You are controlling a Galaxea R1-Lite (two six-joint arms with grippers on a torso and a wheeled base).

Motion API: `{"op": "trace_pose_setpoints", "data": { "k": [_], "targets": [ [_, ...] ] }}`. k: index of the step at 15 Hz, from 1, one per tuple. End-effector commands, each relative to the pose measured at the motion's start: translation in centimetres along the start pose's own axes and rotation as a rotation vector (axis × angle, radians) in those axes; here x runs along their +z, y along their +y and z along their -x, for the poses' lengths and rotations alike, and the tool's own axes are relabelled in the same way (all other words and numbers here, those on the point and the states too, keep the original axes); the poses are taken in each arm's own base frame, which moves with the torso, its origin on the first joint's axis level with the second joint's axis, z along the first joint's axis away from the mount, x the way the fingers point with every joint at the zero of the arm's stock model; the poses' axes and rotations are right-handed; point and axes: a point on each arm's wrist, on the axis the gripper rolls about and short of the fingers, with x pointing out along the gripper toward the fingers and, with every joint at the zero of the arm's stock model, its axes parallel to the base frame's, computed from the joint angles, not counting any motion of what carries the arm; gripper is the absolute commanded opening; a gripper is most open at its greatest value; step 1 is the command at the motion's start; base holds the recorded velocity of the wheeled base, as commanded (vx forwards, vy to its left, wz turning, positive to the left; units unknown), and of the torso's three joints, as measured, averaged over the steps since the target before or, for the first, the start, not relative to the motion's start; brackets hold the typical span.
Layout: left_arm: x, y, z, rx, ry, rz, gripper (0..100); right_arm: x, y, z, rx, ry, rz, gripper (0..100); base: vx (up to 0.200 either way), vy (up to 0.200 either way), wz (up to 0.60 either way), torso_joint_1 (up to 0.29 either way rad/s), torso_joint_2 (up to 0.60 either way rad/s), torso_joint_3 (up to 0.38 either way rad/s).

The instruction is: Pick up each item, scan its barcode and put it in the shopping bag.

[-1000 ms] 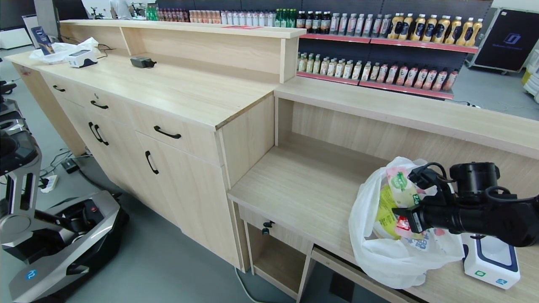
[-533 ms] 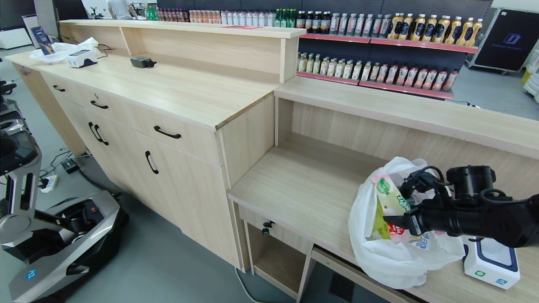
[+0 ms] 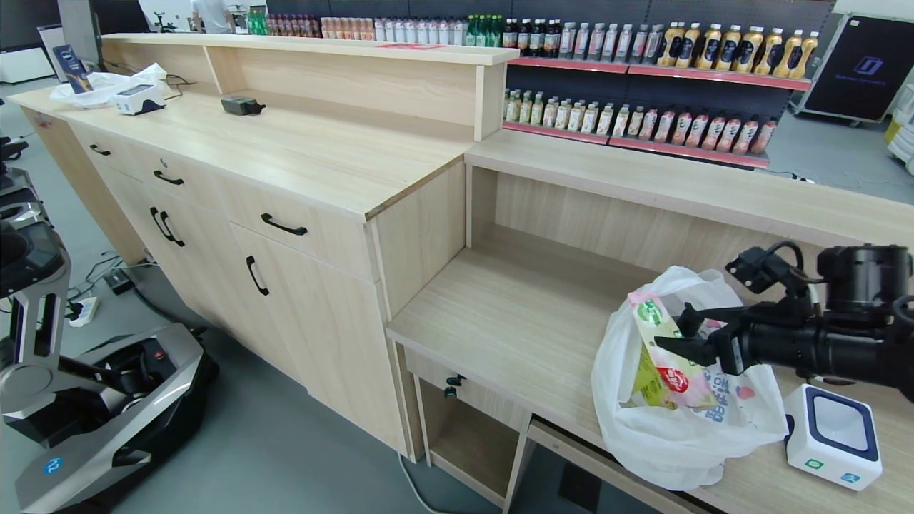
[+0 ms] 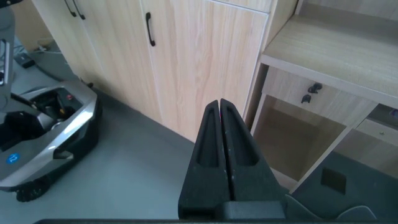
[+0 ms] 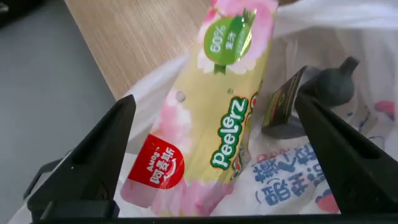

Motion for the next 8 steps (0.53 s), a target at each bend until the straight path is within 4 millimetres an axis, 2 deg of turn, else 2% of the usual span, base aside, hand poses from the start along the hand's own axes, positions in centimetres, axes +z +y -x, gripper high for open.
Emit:
{"op": "trace_pose_setpoints", "data": {
  "k": [1,4,6,8],
  "targets": [
    [0.0,0.0,0.0,0.000,0.000,0.000,0,3.4,1.2,5.9,-0.069,-0.137,0.099,100,0.000,0.000,0.00,0.000,0.00,0.000],
    [0.0,0.0,0.0,0.000,0.000,0.000,0,2.8,-0.2,9.6,-0.223,-0.106,0.251,100,0.000,0.000,0.00,0.000,0.00,0.000],
    [0.0,0.0,0.0,0.000,0.000,0.000,0,2.8,-0.7,11.1,-0.332,-0.088,0.285,100,0.000,0.000,-0.60,0.000,0.00,0.002],
    [0.0,0.0,0.0,0.000,0.000,0.000,0,3.6,-0.9,12.0,-0.386,-0.131,0.284,100,0.000,0.000,-0.60,0.007,0.00,0.005]
  ]
}}
